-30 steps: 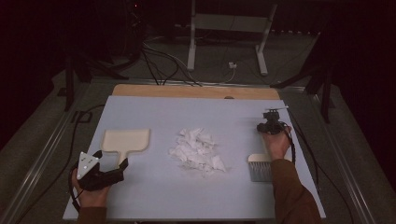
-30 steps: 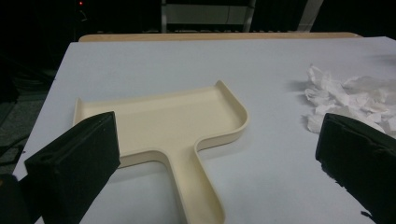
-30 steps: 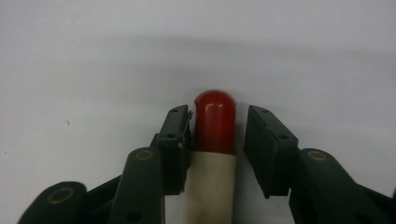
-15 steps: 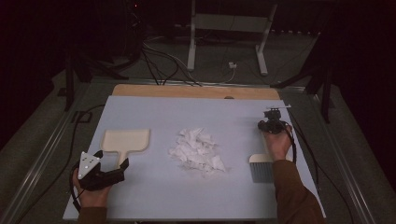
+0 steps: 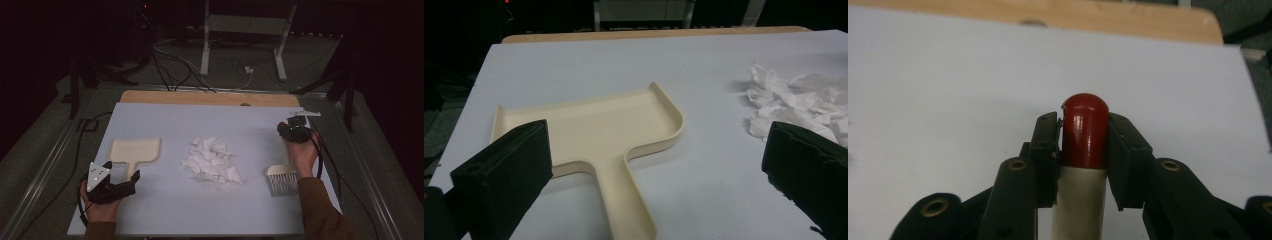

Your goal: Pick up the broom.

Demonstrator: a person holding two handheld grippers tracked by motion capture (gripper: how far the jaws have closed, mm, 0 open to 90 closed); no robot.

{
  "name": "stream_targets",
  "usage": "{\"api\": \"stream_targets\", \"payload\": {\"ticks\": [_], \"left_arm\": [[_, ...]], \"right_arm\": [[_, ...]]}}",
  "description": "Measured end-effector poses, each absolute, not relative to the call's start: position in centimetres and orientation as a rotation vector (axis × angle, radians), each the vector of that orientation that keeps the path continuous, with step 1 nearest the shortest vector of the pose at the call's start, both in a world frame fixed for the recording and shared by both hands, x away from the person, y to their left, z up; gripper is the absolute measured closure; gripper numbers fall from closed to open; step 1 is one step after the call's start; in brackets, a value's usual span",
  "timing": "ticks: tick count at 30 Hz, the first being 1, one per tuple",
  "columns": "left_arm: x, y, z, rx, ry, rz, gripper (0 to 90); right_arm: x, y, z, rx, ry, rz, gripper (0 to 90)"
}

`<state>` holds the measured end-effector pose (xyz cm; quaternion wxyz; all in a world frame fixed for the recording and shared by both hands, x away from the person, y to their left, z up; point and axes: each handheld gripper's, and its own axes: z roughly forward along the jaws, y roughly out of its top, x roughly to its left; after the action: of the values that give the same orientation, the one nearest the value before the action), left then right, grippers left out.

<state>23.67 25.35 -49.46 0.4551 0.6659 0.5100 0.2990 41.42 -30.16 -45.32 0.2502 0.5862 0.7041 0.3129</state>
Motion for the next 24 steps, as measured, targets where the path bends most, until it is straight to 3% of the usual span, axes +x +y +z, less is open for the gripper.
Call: {"api": "stream_targets", "payload": {"ticks": [13,24], "left_arm": [[24.5,22.3,-48.4,1.633,1.222,0.674,0.8],[26.1,15.6,-47.1,1.693,1.070,0.581,0.8]], "right_arm": [[38.0,-29.9,-41.7,1.470,1.874,1.013,68.7],[35.6,-28.7,-39.8,1.370,1.865,1.099,68.7]]}}
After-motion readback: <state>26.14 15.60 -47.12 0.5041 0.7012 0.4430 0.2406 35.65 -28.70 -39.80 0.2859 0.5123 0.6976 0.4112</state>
